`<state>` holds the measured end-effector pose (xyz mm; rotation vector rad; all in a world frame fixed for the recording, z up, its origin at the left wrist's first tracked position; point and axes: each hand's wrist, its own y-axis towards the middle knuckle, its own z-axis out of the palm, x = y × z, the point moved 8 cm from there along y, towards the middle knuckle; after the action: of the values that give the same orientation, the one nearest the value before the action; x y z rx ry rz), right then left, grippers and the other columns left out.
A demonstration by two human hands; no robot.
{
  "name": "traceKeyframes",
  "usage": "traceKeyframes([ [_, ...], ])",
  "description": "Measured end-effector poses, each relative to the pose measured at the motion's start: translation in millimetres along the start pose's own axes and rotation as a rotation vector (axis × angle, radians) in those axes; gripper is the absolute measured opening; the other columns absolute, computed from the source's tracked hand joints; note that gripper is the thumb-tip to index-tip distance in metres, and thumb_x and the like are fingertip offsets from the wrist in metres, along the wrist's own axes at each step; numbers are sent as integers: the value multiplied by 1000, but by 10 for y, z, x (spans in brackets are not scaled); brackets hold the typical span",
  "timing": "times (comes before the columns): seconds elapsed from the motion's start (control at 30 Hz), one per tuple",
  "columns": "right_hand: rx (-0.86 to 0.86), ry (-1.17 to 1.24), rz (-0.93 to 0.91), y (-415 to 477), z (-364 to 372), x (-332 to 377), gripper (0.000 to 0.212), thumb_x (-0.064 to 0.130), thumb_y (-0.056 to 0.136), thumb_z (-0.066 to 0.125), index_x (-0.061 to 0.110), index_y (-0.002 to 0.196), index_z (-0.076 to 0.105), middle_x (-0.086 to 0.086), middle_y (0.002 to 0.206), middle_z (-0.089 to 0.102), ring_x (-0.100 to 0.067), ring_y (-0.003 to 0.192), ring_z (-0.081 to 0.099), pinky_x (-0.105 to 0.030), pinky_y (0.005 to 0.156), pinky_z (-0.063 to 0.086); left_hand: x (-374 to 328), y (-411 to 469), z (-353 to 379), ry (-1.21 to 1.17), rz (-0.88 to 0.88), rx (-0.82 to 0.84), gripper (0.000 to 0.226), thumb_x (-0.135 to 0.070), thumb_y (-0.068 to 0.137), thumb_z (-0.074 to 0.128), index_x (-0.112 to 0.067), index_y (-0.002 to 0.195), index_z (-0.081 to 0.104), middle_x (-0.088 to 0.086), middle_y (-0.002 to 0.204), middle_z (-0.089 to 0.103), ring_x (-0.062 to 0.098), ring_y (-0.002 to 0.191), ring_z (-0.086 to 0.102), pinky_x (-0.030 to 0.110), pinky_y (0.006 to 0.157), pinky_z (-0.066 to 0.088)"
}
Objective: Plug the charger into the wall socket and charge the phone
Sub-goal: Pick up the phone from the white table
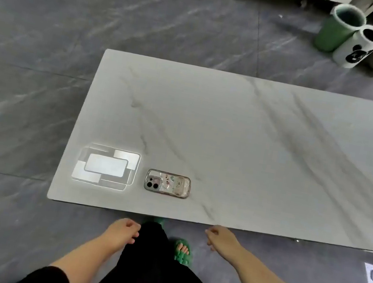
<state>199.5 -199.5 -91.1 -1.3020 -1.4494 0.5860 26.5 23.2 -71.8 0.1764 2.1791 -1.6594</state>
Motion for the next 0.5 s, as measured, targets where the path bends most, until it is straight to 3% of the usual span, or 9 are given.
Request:
traceKeyframes([
  [0.13, -55, 27, 43, 292, -171, 264, 30, 31, 96, 47, 7, 105, 62, -16, 98, 68, -31, 84, 65, -38, 79, 52, -360, 468, -73, 208, 64, 60, 15, -22, 92, 50, -14, 88, 62, 7, 93, 66, 19, 80, 61, 36, 83, 52],
  [0.2, -95, -30, 61, 491, -272, 397, 31, 32, 95, 45, 9, 108, 62, -14, 101, 66, -30, 83, 64, -32, 71, 50, -550, 715, -89, 346, 105, 65, 23, -27, 92, 50, -15, 109, 60, 5, 100, 65, 20, 86, 62, 34, 84, 49],
  [0.27, -173, -126, 54, 725, -384, 511, 35, 30, 96, 42, 11, 121, 57, -13, 117, 58, -29, 96, 61, -34, 79, 49, -773, 941, -114, 524, 220, 13, 36, -31, 92, 46, -19, 126, 50, 1, 105, 63, 20, 91, 61, 30, 81, 46],
  [0.4, -243, -382, 26, 1339, -438, 549, 55, 33, 98, 34, 20, 149, 20, -9, 158, 18, -29, 143, 21, -43, 114, 24, -1123, 1433, 93, 894, 522, -134, 38, -29, 89, 46, -21, 126, 48, 4, 124, 60, 26, 107, 58, 35, 85, 49],
  [0.5, -207, -509, -16, 1691, -290, 439, 83, 61, 91, 31, 29, 147, -20, -1, 155, -31, -25, 145, -22, -48, 117, -10, -1238, 1626, 268, 1105, 681, -217, 64, -40, 75, 67, -19, 133, 50, 3, 131, 56, 26, 116, 56, 39, 93, 47],
])
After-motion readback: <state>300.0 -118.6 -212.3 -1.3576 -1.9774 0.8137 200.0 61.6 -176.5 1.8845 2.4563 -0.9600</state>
